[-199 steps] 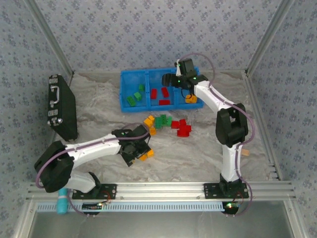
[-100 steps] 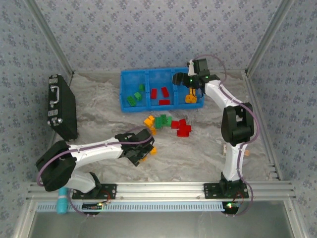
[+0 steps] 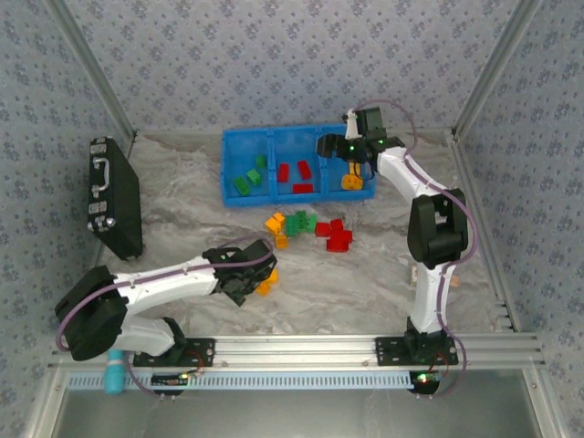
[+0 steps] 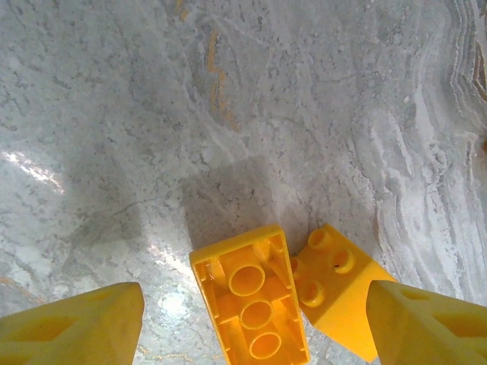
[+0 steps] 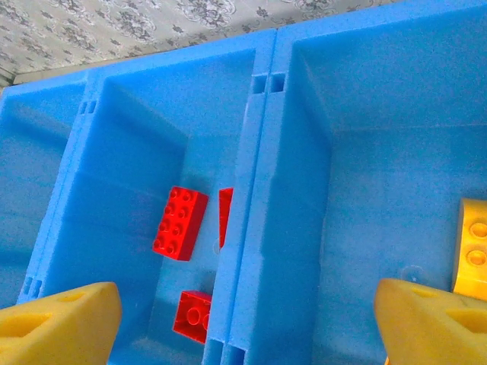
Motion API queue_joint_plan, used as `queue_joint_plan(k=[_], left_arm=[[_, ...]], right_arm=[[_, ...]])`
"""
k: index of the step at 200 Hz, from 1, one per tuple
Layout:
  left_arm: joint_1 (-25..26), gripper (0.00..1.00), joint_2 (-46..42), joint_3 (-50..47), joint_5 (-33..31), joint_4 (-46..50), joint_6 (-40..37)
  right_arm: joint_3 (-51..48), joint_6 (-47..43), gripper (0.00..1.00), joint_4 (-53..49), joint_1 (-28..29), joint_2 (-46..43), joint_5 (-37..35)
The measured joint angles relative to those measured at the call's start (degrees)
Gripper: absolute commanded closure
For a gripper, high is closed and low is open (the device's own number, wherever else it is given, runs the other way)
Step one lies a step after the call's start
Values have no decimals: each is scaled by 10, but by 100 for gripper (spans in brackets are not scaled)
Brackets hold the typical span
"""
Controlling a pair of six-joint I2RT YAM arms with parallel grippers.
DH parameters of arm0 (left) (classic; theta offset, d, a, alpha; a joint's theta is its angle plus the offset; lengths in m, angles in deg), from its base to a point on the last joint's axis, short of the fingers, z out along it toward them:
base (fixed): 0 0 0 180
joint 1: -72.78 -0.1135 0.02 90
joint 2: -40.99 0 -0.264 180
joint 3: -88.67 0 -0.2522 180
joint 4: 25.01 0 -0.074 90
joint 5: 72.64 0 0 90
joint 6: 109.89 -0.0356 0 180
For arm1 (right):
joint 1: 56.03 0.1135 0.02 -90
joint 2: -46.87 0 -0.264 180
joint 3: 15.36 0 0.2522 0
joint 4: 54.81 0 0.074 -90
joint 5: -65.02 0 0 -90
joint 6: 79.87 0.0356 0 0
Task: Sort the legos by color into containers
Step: Move the lego to the center of the table.
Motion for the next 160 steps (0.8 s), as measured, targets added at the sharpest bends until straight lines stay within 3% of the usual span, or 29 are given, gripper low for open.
queue_joint_plan(k=[97, 160], left_arm=[[0, 28, 37, -12, -5, -72, 23], [0, 22, 46, -8, -5, -86, 26]], right_arm=[[8, -21, 12, -17, 4, 0, -12], [15, -26, 13, -29, 6, 5, -16]])
